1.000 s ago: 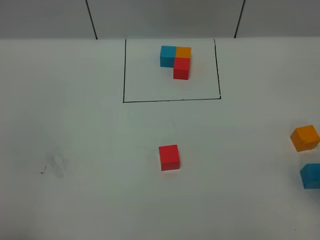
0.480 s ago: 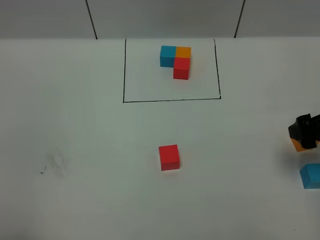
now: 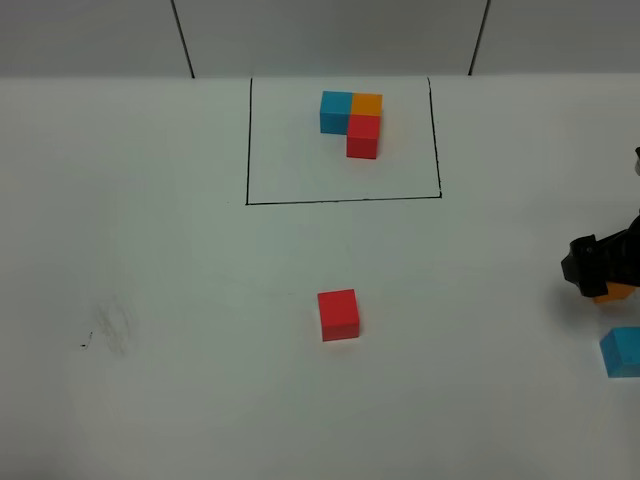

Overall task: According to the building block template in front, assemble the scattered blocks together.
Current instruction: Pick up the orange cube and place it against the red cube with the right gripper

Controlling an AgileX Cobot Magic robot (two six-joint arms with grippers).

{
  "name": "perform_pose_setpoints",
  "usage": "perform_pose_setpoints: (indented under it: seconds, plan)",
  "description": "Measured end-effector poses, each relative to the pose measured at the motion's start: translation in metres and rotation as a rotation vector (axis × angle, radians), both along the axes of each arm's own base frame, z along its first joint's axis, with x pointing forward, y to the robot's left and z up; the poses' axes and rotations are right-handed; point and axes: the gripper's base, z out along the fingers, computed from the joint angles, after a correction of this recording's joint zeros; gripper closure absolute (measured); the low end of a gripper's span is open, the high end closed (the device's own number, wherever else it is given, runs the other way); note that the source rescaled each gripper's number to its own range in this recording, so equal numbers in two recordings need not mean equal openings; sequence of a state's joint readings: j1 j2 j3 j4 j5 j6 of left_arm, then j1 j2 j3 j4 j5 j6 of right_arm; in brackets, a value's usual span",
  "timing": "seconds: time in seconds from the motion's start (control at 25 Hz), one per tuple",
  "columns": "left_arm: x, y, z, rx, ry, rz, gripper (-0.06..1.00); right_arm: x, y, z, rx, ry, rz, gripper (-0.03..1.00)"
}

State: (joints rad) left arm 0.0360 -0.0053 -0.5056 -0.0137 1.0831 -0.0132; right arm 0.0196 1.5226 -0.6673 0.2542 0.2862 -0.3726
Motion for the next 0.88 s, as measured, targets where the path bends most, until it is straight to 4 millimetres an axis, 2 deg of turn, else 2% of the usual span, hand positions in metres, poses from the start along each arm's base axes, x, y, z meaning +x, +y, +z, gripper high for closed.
perform_pose_setpoints:
  seconds: [0.44,0.88]
  plan:
    - [0.0,0.0,0.0,0.0,0.0,0.0,0.94,0.01,-0.002,-0.031,-0.04,0.053,0.024,0.04]
    - [0.0,0.0,0.0,-0.001,0.0,0.0,0.94,0.015,-0.004,-0.047,-0.082,0.067,0.062,0.04]
